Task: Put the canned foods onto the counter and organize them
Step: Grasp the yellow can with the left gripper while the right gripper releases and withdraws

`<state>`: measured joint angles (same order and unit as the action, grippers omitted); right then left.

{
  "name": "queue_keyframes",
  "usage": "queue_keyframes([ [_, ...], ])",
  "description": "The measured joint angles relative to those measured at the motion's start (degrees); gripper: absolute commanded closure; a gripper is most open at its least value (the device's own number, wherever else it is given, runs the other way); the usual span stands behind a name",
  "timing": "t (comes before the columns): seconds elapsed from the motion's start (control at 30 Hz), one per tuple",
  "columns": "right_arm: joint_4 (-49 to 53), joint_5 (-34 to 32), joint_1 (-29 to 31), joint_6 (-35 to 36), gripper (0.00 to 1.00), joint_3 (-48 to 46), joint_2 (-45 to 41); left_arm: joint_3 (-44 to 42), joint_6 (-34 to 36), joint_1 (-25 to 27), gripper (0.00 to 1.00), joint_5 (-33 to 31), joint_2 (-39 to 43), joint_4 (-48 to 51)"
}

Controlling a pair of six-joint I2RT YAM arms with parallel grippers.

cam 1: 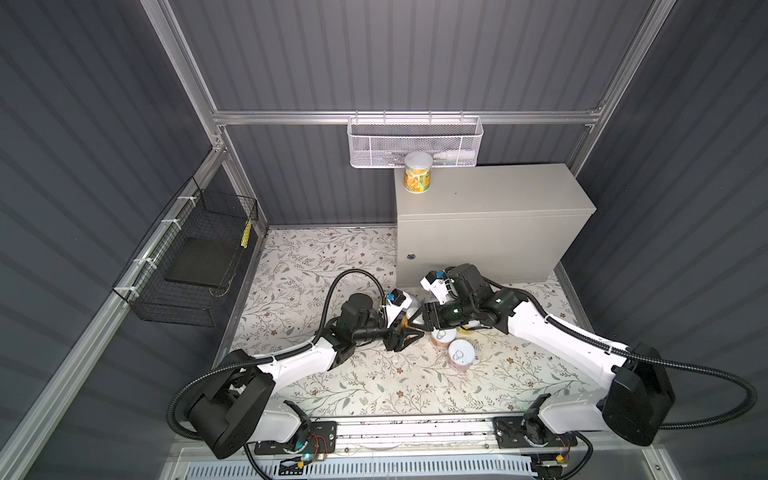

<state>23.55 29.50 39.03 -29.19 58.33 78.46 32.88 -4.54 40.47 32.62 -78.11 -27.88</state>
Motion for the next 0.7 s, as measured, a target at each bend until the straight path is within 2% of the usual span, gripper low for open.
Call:
queue_keyframes([
  [0.2,-0.70,-0.46,0.02,0.00,0.33,0.00,0.00,0.07,-0.48,0.17,0.59,-1.57,0.44,0.04],
  [0.43,-2.75,-0.31,0.13,-0.11,0.25,0.31,-0.09,-0.92,-0.63,0.26,0.62,-6.25,4.20,1.49],
  [0.7,-2.73,-0.42,0.13,-0.37,0.22,0.33,-0.20,-3.63,-0.63,0.04,0.66,-9.94,7.78,2.25],
])
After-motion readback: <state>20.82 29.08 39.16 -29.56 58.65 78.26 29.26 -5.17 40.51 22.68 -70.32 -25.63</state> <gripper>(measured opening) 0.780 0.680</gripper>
